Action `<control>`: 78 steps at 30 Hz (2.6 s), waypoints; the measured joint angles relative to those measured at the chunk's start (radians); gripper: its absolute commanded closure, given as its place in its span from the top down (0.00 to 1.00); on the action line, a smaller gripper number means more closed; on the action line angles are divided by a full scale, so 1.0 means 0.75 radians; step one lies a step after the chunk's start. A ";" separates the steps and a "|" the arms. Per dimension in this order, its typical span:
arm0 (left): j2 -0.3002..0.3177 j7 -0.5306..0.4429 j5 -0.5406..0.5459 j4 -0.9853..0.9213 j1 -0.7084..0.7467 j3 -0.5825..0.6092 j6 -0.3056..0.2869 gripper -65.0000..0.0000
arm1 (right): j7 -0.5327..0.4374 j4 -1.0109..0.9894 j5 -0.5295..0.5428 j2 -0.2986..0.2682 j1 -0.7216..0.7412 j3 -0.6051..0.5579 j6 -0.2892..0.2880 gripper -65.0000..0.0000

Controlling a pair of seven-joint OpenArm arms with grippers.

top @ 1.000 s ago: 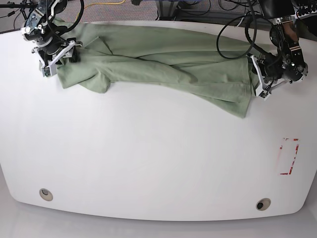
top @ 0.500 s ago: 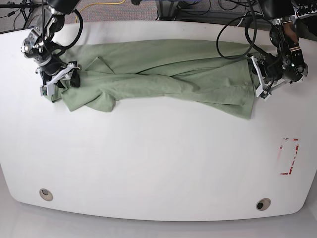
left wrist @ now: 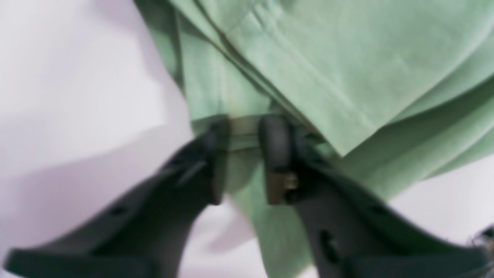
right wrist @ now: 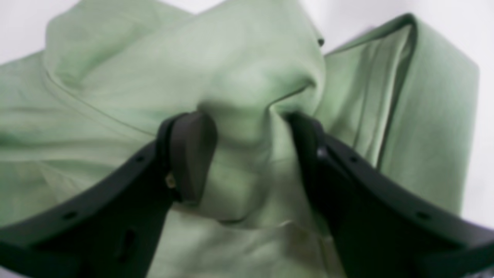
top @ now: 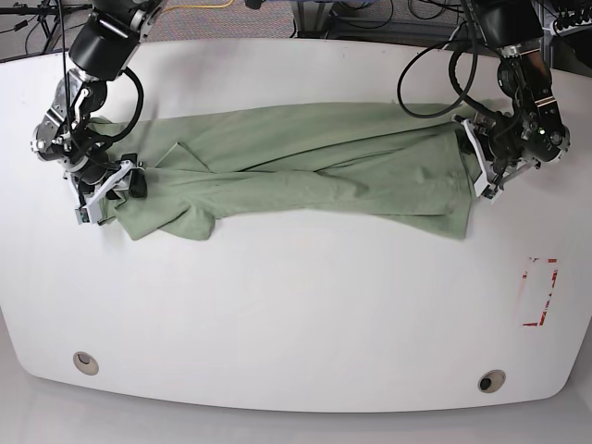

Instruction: Fold the T-shirt properly

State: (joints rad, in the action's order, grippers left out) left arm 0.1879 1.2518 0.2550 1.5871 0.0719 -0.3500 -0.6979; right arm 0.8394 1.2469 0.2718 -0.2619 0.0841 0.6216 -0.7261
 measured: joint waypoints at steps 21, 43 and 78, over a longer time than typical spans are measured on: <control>-0.094 0.149 -0.052 0.094 -0.045 -0.089 0.001 0.33 | 0.405 0.517 -0.088 -0.016 0.009 -0.002 0.036 0.52; -0.086 0.196 0.059 0.247 -0.036 -0.091 0.001 0.33 | 0.380 0.354 -0.164 0.188 0.160 -0.361 0.036 0.52; -0.057 0.196 0.060 0.249 -0.004 -0.091 0.001 0.33 | 0.187 0.328 -0.173 0.175 0.127 -0.437 0.036 0.00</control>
State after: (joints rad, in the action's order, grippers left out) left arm 0.1448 1.3991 0.2996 1.7741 0.0689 -0.4179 -0.6971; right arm 0.9798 1.4925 0.1417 -0.1303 0.1791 0.2935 -0.6991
